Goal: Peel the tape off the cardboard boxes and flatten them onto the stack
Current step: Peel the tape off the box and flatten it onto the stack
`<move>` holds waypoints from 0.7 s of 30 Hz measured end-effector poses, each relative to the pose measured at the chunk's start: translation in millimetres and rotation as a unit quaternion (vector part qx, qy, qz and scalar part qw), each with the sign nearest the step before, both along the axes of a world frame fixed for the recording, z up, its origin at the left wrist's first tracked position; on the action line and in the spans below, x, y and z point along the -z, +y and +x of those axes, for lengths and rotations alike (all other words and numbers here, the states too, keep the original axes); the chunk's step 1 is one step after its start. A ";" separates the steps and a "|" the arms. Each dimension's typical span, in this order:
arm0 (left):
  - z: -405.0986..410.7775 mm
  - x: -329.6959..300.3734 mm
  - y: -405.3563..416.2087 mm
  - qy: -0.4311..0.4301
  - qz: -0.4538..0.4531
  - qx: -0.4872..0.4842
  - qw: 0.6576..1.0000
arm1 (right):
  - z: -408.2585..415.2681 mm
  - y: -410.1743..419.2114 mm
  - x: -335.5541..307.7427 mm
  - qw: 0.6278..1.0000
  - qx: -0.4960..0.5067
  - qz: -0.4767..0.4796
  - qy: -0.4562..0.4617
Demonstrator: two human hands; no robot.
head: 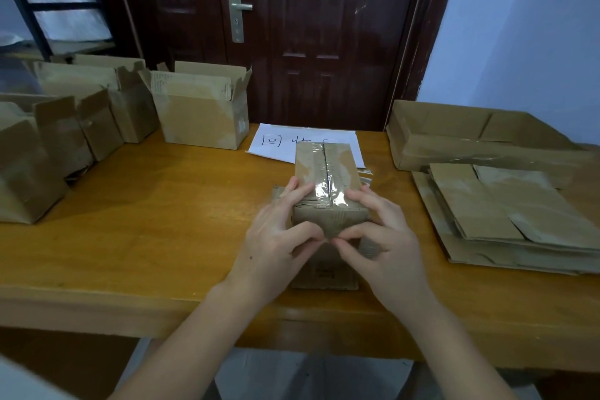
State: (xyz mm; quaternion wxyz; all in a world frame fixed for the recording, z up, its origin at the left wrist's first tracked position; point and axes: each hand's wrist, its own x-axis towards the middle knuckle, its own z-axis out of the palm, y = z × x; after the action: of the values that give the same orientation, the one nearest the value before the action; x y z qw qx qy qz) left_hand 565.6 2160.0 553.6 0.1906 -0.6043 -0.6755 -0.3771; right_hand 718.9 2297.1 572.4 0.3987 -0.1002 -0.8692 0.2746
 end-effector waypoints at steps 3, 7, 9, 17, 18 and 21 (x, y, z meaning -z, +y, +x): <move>-1.0 1.4 0.8 0.004 0.007 0.002 1.000 | -4.0 -1.3 5.5 1.000 0.004 0.026 0.007; -4.4 2.3 1.1 0.006 0.016 0.003 1.000 | -4.0 1.9 11.0 0.998 -0.001 0.070 -0.010; -6.1 0.9 0.0 0.011 0.019 0.005 1.000 | -2.9 2.0 13.6 0.993 -0.007 0.112 -0.020; -8.2 -11.5 -7.2 0.011 -0.040 0.005 0.999 | -5.1 -12.4 11.8 0.982 0.022 0.184 -0.026; -9.1 -13.9 -8.0 0.007 -0.048 0.004 0.999 | -4.4 -13.3 11.0 0.981 0.021 0.191 -0.029; -8.6 -21.7 -9.0 -0.008 -0.065 0.005 0.998 | -3.6 -14.7 9.1 0.975 0.029 0.218 -0.029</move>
State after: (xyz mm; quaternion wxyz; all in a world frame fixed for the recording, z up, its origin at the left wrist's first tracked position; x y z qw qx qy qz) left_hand 557.0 2151.1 575.2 0.1435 -0.6156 -0.6972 -0.3382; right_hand 715.3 2282.4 563.3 0.3930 -0.0438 -0.9163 0.0638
